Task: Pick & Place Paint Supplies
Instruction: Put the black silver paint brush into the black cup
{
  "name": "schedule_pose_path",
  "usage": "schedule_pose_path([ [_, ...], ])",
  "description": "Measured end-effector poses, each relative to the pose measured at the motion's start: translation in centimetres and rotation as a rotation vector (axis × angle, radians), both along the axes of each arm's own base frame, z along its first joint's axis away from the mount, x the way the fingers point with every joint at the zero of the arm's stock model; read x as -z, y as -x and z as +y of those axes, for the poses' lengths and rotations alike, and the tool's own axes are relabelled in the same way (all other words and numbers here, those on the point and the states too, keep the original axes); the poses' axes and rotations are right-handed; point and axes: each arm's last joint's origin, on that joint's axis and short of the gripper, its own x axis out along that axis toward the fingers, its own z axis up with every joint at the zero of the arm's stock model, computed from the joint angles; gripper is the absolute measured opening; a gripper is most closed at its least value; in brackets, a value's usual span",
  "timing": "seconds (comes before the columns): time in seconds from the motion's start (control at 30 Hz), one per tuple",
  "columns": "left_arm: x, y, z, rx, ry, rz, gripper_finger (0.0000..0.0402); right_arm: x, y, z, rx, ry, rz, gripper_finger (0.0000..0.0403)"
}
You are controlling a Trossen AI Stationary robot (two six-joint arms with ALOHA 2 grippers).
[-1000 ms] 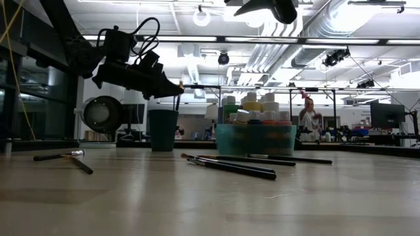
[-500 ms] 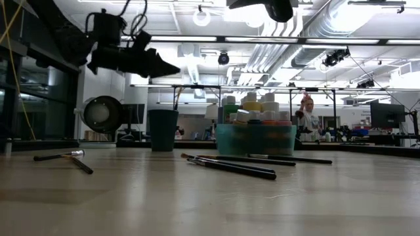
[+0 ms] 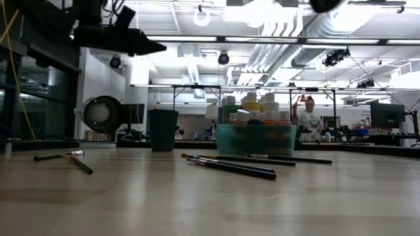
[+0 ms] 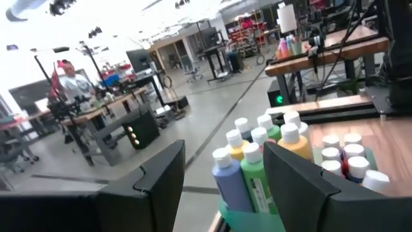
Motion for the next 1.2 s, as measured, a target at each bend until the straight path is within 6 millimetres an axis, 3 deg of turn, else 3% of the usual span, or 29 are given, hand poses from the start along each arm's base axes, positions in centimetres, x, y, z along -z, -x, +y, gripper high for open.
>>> schedule_pose_path([
  [0.2,-1.0,0.7,-0.7,0.0,-0.036,-0.037,0.0203,3.4,2.3,2.3,0.063,-0.281,0.436,0.0142],
  [0.4,-0.9,0.8,-0.7,0.01,-0.02,-0.022,0.0203,6.1,3.6,5.4,0.261,-0.313,0.798,0.0142],
  [0.67,-0.5,0.7,-0.8,0.041,0.006,0.011,0.0203,10.7,3.4,9.7,0.445,-0.333,0.994,0.0142],
  [0.9,-0.5,0.6,-0.9,0.076,0.014,0.008,0.0203,16.1,5.2,12.4,0.521,-0.461,1.124,0.0132],
  [1.2,-0.5,0.6,-1.0,0.12,0.024,0.008,0.0203,19.4,7.7,11.7,0.572,-0.417,1.296,0.0019],
])
